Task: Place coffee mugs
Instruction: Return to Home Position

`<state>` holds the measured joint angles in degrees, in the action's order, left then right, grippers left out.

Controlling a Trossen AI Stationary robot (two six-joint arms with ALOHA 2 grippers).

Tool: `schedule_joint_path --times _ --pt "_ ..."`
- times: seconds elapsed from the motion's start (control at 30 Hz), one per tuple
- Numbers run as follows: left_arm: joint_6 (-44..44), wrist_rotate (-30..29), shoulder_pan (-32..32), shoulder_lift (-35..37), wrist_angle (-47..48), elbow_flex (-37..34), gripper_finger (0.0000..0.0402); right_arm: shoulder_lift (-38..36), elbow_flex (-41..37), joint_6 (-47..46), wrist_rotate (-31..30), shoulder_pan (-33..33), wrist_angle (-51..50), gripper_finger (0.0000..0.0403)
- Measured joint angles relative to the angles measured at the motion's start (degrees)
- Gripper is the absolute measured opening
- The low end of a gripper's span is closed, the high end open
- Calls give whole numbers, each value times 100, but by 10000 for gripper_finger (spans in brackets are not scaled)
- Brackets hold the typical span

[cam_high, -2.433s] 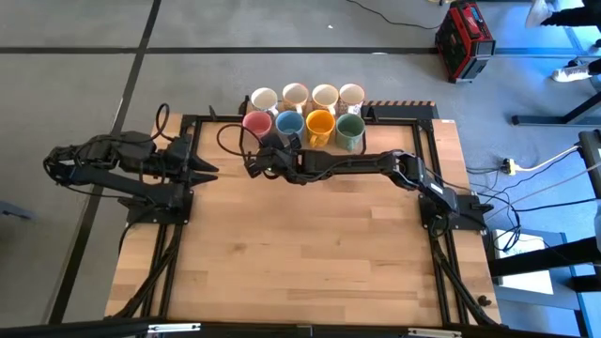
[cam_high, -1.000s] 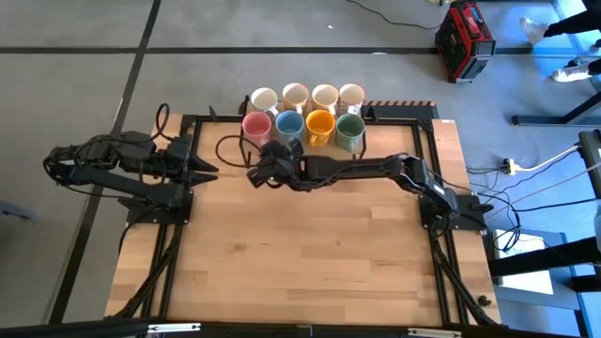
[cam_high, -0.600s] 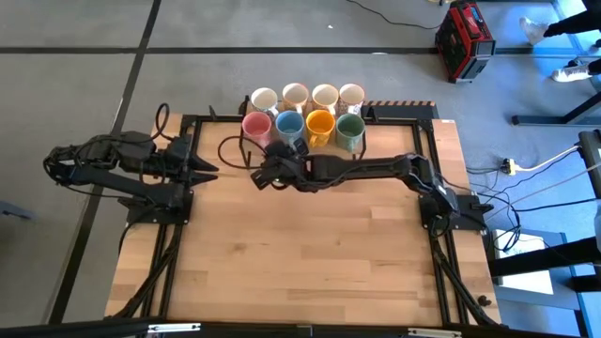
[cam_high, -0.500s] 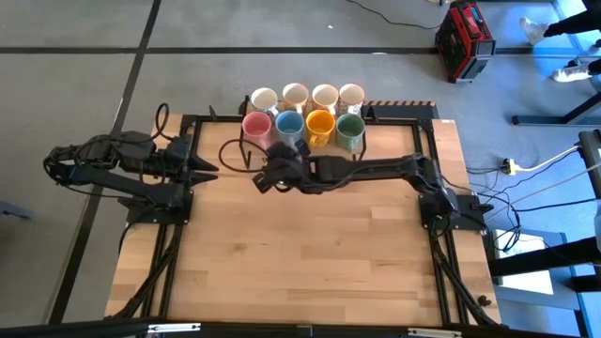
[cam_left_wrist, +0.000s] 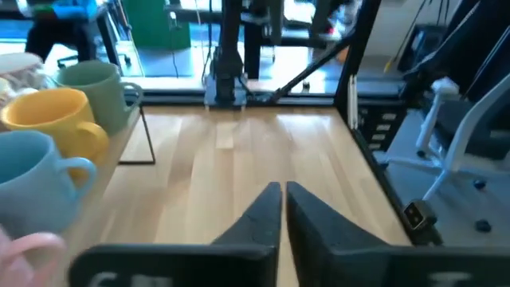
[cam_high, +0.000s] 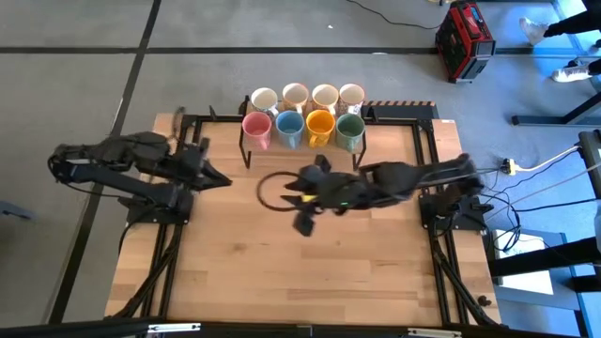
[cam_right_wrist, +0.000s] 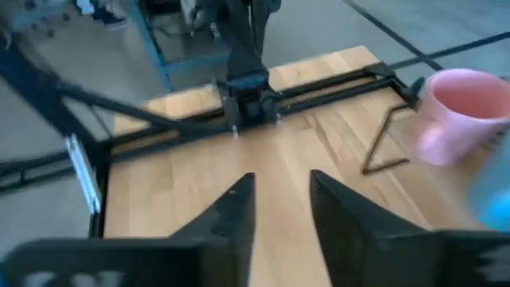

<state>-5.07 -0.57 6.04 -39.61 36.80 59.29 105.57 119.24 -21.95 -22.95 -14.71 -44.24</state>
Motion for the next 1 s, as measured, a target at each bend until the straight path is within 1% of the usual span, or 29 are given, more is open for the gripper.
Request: schedule_joint_path --times 0.03,0.1,0.2,0.27,0.3,0.37,0.43,0.53,0.6,0.7,0.8,0.87,1.0 --pt "55 4 0 -118 -69 -2 10 -142 -4 51 14 -55 -198 101" --pt "169 10 0 -300 -351 -9 7 -410 -4 164 95 -164 -431 69" --pt "410 197 -2 -410 -1020 -3 3 -842 -170 311 249 -330 -745 19" --pt "460 226 2 -455 -1280 -4 2 -1209 -543 425 306 -441 -764 6" --pt "463 209 2 -506 -1450 -23 2 -1422 -803 452 311 -464 -731 9" --pt "448 42 -2 -540 -1737 -165 2 -1918 -1432 454 365 -507 -520 19" --pt "393 -139 -2 -508 -2017 -389 1 -2512 -2234 454 399 -519 -55 21" --pt "283 -247 -4 -391 -2233 -741 1 -3503 -3643 450 458 -517 937 13" --pt "30 -422 -4 -352 -2331 -900 1 -4192 -4596 448 463 -515 1706 4" --pt "-335 -584 -8 -337 -2363 -1008 3 -5168 -5895 436 460 -515 2712 4" --pt "-340 -600 -7 -343 -2229 -1032 9 -5992 -6995 428 457 -515 3580 7" --pt "-340 -617 -7 -340 -2237 -1032 12 -6449 -7581 429 374 -515 3892 6" --pt "-341 -603 -7 -351 -2238 -1032 15 -7223 -8346 425 -12 -515 3763 3"
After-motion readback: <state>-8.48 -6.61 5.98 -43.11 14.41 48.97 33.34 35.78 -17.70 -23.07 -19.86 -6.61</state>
